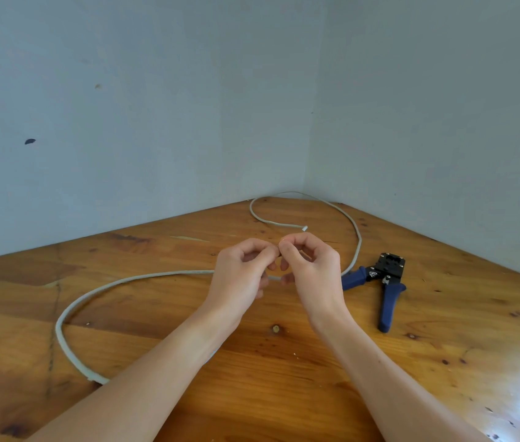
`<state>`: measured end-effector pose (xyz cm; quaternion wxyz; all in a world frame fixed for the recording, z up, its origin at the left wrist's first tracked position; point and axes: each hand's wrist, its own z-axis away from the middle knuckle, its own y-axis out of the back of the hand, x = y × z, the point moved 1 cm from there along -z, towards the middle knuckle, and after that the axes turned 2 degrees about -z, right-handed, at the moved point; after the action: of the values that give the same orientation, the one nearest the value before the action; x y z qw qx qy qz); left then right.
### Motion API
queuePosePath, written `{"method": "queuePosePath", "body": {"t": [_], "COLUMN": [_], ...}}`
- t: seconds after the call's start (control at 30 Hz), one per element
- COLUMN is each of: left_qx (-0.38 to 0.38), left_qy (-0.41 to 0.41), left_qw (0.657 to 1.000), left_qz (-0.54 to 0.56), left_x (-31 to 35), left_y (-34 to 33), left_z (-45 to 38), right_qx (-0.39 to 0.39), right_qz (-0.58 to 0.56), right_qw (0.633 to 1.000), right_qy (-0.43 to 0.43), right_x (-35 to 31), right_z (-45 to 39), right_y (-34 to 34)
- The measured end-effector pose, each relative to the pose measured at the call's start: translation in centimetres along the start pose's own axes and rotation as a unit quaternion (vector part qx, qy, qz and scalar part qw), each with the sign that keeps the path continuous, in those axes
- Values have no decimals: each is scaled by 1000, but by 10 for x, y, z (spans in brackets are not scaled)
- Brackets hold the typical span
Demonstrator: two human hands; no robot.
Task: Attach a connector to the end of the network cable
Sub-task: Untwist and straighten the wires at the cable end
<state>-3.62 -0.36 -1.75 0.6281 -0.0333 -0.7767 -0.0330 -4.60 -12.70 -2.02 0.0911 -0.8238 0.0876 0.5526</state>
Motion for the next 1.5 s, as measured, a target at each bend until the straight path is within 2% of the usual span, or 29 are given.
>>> {"method": "queuePosePath", "body": {"t": [0.2, 0.3, 0.43, 0.6, 0.87, 1.0, 1.17, 1.27, 1.5], "left_qx": [2, -2, -3, 13, -19, -6, 31, 25, 16], "left_qy": [-81, -113, -127, -143, -194, -222, -208, -207, -208], "left_qw": [993, 985, 976, 964, 939, 925, 926, 923, 917], "left_qz": [-90, -129, -179, -224, -283, -308, -313, -323, -340], "left_x": [6, 7, 7, 5, 2, 1, -2, -3, -2], "left_y": [5, 7, 11, 14, 16, 16, 14, 14, 14], "left_z": [-2, -3, -5, -8, -10, -10, -10, -10, -9], "right_qx": [-28, -38, -50, -65, -80, -72, -49, -47, -76], "right_qz": [19, 44, 127, 211, 246, 284, 381, 419, 395], "right_qw": [999, 998, 988, 969, 961, 950, 909, 889, 880], "right_qy": [-6, 18, 77, 108, 92, 107, 162, 181, 252], "right_x": [-1, -4, -6, -6, -4, -2, -4, -7, -11], "right_z": [-2, -2, -5, -6, -9, -9, -7, -7, -4], "right_y": [3, 4, 8, 11, 13, 12, 7, 8, 12]}}
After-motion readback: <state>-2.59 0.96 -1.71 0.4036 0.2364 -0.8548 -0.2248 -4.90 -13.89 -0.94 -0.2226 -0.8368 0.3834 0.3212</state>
